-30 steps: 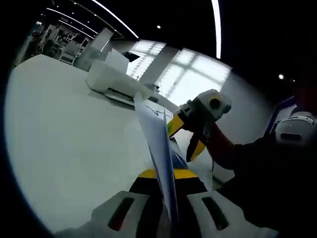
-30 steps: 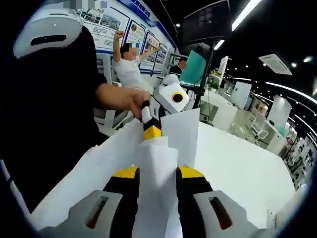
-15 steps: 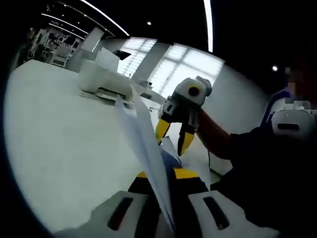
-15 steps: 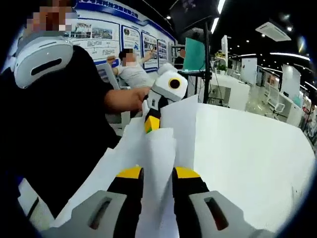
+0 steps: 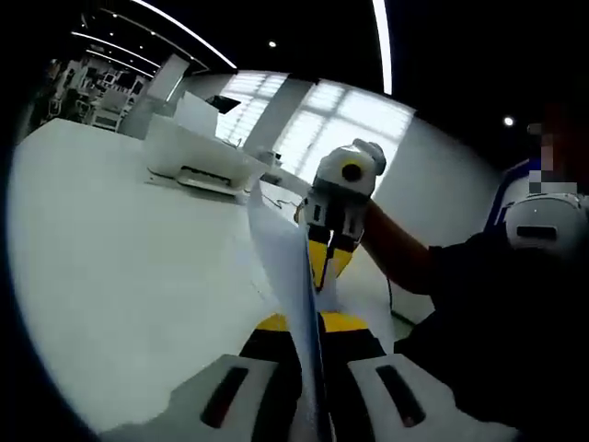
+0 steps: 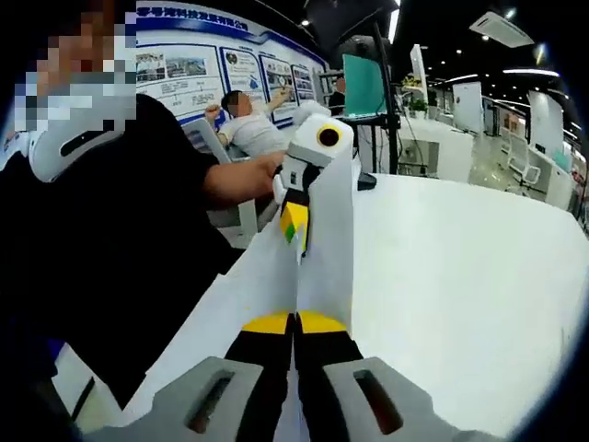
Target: Organize the stack of printing papers by aligning and flattening the scattered papers on the table
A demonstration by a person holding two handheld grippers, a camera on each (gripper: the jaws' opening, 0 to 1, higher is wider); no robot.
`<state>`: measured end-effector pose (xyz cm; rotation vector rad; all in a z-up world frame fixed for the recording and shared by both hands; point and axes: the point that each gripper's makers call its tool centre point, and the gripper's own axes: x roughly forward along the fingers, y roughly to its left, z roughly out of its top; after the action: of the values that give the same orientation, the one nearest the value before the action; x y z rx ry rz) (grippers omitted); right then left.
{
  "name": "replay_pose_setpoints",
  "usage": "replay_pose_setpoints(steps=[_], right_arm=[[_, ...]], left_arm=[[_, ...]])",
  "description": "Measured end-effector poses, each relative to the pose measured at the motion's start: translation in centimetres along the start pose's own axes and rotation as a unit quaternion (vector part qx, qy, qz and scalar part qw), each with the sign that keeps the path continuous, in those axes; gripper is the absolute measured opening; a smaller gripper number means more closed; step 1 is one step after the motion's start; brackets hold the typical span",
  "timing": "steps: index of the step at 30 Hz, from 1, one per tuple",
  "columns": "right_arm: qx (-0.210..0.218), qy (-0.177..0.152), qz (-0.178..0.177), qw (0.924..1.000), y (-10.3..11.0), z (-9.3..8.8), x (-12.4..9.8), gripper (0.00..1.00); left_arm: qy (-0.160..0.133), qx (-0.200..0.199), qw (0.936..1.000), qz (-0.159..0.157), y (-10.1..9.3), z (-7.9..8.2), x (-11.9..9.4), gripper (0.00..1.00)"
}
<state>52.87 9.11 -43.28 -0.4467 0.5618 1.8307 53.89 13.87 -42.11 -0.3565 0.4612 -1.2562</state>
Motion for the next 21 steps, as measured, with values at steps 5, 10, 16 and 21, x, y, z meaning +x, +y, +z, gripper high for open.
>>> replay_pose_setpoints(steps=[5,10,16,21], right_arm=[[0.004,-0.012,-0.023,0.9997,-0.9,0.4,-0.4,0.00],[0.016,-0.025,-0.038,0.9988,-1.5,0.8,-0.7,0.00],[0.040,-0.046,-0.060,0.9963,-2.5,1.3,-1.0,0.00],[0.068,-0.050,-0.067,0.9942,-3.1,1.1,-0.6,0.00]], left_arm=[[-0.003,-0.002,1.0000,0.003,0.1,0.1,0.0,0.09],[-0.013,-0.006,0.9999,0.007,0.3,0.5,-0.2,0.09],[-0.045,-0.021,0.9986,0.016,1.0,1.5,-0.8,0.09],[-0.054,-0.021,0.9981,0.019,1.2,1.7,-1.0,0.12]])
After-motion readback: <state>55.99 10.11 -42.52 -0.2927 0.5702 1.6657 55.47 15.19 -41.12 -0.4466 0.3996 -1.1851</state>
